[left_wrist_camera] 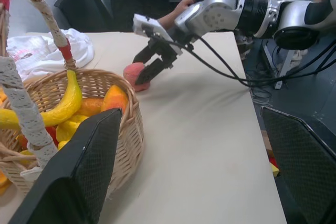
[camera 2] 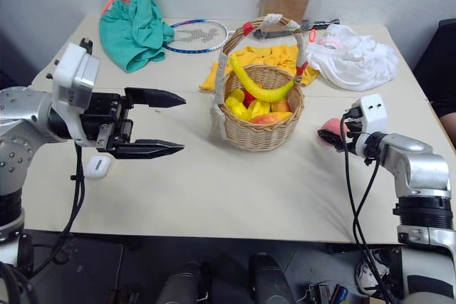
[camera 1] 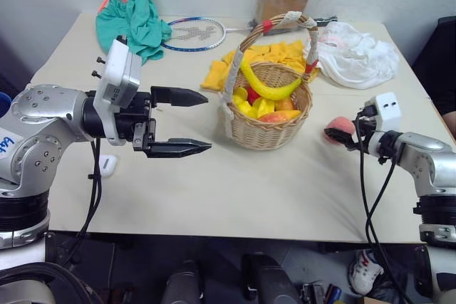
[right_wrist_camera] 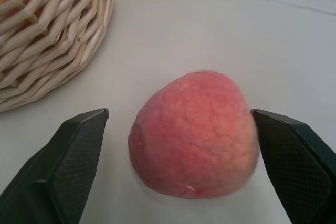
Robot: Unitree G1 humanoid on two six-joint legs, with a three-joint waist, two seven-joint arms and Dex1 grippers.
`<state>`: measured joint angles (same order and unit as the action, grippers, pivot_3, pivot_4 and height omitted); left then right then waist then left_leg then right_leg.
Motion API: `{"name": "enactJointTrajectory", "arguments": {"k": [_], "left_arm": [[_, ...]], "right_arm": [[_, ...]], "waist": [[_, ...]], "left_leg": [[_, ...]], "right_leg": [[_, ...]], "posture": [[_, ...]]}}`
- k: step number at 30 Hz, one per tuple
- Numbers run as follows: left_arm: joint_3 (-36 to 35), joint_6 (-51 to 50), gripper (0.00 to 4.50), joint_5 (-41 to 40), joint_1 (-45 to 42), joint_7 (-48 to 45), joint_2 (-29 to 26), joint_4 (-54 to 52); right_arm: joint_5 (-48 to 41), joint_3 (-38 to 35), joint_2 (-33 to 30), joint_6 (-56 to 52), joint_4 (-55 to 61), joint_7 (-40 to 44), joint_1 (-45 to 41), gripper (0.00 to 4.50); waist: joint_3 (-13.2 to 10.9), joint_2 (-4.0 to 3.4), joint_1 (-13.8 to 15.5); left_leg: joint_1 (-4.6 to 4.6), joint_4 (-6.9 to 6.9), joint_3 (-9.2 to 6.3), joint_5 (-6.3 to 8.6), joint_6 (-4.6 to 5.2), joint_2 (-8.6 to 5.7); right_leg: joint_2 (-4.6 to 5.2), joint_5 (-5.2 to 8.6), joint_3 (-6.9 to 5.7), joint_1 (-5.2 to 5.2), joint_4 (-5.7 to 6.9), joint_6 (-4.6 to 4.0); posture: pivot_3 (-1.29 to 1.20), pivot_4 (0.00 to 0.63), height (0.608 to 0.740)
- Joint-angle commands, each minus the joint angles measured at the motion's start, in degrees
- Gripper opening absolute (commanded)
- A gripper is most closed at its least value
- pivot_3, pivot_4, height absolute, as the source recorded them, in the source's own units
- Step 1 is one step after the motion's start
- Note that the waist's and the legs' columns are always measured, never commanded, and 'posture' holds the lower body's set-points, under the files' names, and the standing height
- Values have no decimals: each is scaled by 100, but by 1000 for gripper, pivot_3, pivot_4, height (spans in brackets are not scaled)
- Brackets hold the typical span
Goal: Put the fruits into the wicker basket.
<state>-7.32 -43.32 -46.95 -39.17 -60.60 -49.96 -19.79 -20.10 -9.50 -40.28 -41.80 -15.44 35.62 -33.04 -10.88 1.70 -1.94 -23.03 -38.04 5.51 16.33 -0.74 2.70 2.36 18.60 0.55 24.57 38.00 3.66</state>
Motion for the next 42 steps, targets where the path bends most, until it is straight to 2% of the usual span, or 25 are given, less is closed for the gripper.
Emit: {"name": "enactJointTrajectory", "arguments": {"k": [1, 3, 6, 8, 12, 15, 18, 22, 26, 27, 28, 31, 34, 38, 42], "left_arm": [[-8, 72, 4424, 4, -81, 7, 4, -138], [-2, 73, 4424, 14, -89, 7, 3, -121], [-34, 61, 4424, -11, -71, 22, -13, -124], [-75, 69, 4424, -3, -46, 55, -24, -115], [-171, 114, 4424, 40, 2, 112, -62, -60], [-244, 133, 4424, 45, 18, 149, -92, -30], [-282, 129, 4424, 42, 12, 163, -103, -31], [-281, 142, 4424, 61, -10, 218, -96, -61], [-363, 120, 4424, 36, 40, 272, -148, -110], [-390, 109, 4424, 26, 66, 283, -170, -130], [-440, 88, 4424, 9, 115, 301, -200, -165], [-581, 40, 4424, -39, 249, 362, -257, -234], [-653, 45, 4424, -62, 312, 455, -265, -255], [-648, 42, 4424, -88, 239, 582, -198, -240], [-584, 54, 4424, -99, 120, 645, -156, -221]], "right_arm": [[118, -64, 91, 316, -176, -75, -105, 4282], [118, -82, 106, 407, -177, -15, -85, 3867], [-161, -292, 70, 334, 205, 207, 11, 2910], [-532, -507, 6, 174, 641, 473, 65, 2590], [-1517, -915, 64, -456, 1490, 760, -228, 2575], [-1984, -761, 207, -923, 1986, 706, -667, 2575], [-1689, -81, 428, -1130, 2012, 404, -1148, 2575], [-998, 675, 808, -967, 1433, 10, -1557, 2575], [-689, 850, 756, -682, 1262, 93, -1527, 3901], [-750, 746, 716, -728, 1328, 127, -1525, 4277], [-956, 506, 632, -841, 1483, 226, -1510, 4469], [-1432, -115, 234, -1146, 1788, 480, -1500, 4469], [-1251, -269, 14, -974, 1516, 314, -1602, 4469], [-651, 6, 258, -350, 778, -66, -1840, 4469], [-241, 304, 728, 344, -46, -89, -2225, 4469]], "waist": [[0, 0, 14], [0, 0, 22], [0, 0, 20], [0, -1, 20], [-1, -3, 18], [-2, -4, -7], [-2, -3, -3], [-1, -2, 10], [-1, -3, 68], [-1, -3, 62], [-1, -3, 51], [-2, -4, 46], [-2, -4, 41], [-1, -2, -47], [-2, -3, -121]], "left_leg": [[0, 0, 0, 0, 0, 0], [0, -1, 1, 0, 0, -1], [-1, -1, 0, 0, 1, -1], [-1, -1, 0, 0, 0, 0], [0, -1, -1, 0, 1, 1], [1, -1, 0, 0, 1, 3], [3, -1, -5, 1, 1, 4], [0, -3, -4, 1, 2, 0], [-25, -4, -13, 1, 6, -4], [-26, -4, -12, 3, 10, -5], [-27, -4, -10, 5, 14, -6], [-28, -2, -6, 8, 19, -7], [-25, -1, -10, 8, 18, -4], [-2, -6, 3, 6, 15, -5], [-1, -2, 2, -3, 5, -1]], "right_leg": [[0, 0, 0, 0, 0, 0], [1, 0, 0, 0, -1, 0], [2, 0, 0, 0, 0, 0], [1, 0, 0, 1, 1, 0], [0, 0, -1, 0, 3, 1], [0, -1, -1, 0, 6, 0], [0, -1, -5, -1, 5, 0], [4, -1, -4, 0, 3, -1], [11, -1, -13, 12, 5, 0], [13, -2, -14, 11, 8, 3], [14, -4, -13, 8, 5, 6], [17, -7, -12, 8, 1, 11], [16, -7, -15, 3, -3, 11], [11, -8, -4, -4, -7, 8], [3, -9, -2, 4, 4, 4]], "posture": [[0, 150, 740], [0, 150, 740], [0, 150, 740], [0, 150, 740], [0, 150, 740], [0, 150, 740], [0, 150, 740], [0, 150, 740], [0, 150, 740], [0, 150, 740], [0, 150, 740], [0, 150, 740], [0, 150, 740], [0, 150, 740], [0, 150, 740]]}}
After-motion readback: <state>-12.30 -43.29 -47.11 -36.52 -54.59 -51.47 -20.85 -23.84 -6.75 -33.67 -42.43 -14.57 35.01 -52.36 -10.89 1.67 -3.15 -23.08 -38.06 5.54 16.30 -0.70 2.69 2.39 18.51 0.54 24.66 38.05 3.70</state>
